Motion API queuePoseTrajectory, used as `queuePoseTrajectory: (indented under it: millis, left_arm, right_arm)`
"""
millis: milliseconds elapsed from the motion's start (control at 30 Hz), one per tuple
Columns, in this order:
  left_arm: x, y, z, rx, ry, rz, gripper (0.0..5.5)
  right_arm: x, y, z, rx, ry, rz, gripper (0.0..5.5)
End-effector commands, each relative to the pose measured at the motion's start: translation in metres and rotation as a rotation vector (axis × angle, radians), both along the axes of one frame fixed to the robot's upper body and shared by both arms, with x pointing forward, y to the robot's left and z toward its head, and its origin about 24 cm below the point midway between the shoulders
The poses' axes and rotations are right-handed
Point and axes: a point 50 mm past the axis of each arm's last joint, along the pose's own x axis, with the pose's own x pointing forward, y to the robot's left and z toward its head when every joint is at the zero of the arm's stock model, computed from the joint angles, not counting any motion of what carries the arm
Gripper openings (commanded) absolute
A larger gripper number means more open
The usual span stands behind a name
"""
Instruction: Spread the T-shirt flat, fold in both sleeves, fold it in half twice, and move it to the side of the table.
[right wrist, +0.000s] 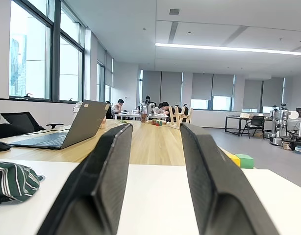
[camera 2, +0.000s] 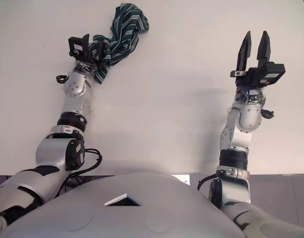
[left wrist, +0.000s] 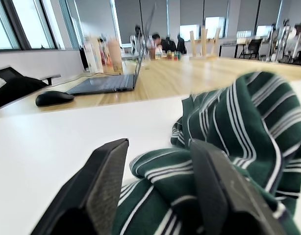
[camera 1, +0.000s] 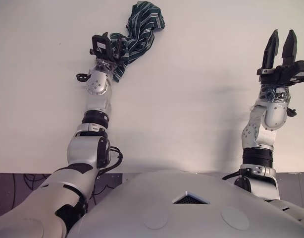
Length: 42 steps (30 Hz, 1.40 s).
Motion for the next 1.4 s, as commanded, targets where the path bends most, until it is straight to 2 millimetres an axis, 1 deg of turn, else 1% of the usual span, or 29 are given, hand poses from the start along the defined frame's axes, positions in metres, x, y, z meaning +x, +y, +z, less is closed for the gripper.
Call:
queuePoseTrajectory:
  millis: [33,100,167,267,300,367,400,433,467,500,600,667,700,800,900,967,1033,1100,1200,1333,1400]
  left_arm:
    - [-0.013,0.000,-0.036,0.205,0.241,-0.058,2.24]
    - [-0.022,0.002,-0.051,0.300,0.344,-0.103,2.24]
    - [-0.032,0.005,-0.065,0.310,0.459,-0.180,2.24]
    - [-0.043,0.008,-0.073,0.300,0.563,-0.308,2.24]
    - [-0.050,0.005,-0.073,0.332,0.554,-0.437,2.24]
    - [-0.081,-0.005,-0.071,0.448,0.521,-0.830,2.24]
    - [-0.098,-0.008,-0.069,0.508,0.510,-0.996,2.24]
    - [-0.111,-0.009,-0.066,0.560,0.500,-1.113,2.24]
    - [-0.119,-0.008,-0.063,0.612,0.492,-1.186,2.24]
    - [-0.122,-0.007,-0.059,0.653,0.484,-1.225,2.24]
    - [-0.121,-0.008,-0.045,0.685,0.448,-1.255,2.24]
    - [-0.118,-0.012,-0.033,0.670,0.409,-1.251,2.24]
    - [-0.115,-0.013,-0.028,0.651,0.385,-1.228,2.24]
    - [-0.109,-0.015,-0.019,0.607,0.352,-1.167,2.24]
    - [-0.109,-0.017,-0.017,0.596,0.340,-1.140,2.24]
    - [-0.111,-0.018,-0.016,0.587,0.321,-1.123,2.24]
    - [-0.109,-0.020,-0.010,0.564,0.287,-1.091,2.24]
    - [-0.101,-0.021,-0.002,0.540,0.247,-1.051,2.24]
    - [-0.092,-0.018,0.003,0.530,0.222,-0.998,2.24]
    - [-0.091,-0.020,0.005,0.518,0.201,-0.997,2.24]
    - [-0.091,-0.022,0.005,0.513,0.192,-1.003,2.26]
  right_arm:
    - [0.001,0.002,0.005,-0.027,-0.009,0.010,1.76]
    - [0.000,0.002,0.007,-0.031,-0.016,0.006,1.76]
    - [0.000,0.003,0.012,-0.039,-0.030,0.004,1.76]
    - [0.000,0.004,0.018,-0.063,-0.044,0.008,1.76]
    - [0.001,0.005,0.020,-0.078,-0.046,0.017,1.76]
    - [0.003,0.008,0.028,-0.135,-0.057,0.047,1.76]
    - [0.004,0.009,0.032,-0.169,-0.063,0.063,1.76]
    - [0.005,0.009,0.037,-0.198,-0.068,0.077,1.76]
    - [0.007,0.010,0.044,-0.232,-0.075,0.098,1.76]
    - [0.009,0.011,0.052,-0.270,-0.081,0.125,1.76]
    - [0.011,0.018,0.067,-0.355,-0.072,0.208,1.76]
    - [0.012,0.023,0.071,-0.396,-0.044,0.258,1.76]
    - [0.013,0.025,0.070,-0.386,0.001,0.300,1.76]
    - [0.015,0.031,0.052,-0.299,0.198,0.440,1.76]
    - [0.001,0.049,0.034,-0.158,0.402,0.682,1.76]
    - [-0.002,0.056,0.026,-0.105,0.509,0.789,1.76]
    - [0.003,0.056,0.019,-0.054,0.603,0.826,1.76]
    - [0.007,0.051,0.013,0.010,0.690,0.847,1.76]
    - [0.010,0.048,0.005,0.064,0.786,0.887,1.76]
    - [0.016,0.046,-0.003,0.080,0.848,0.878,1.76]
    - [0.021,0.043,-0.005,0.087,0.854,0.850,2.06]
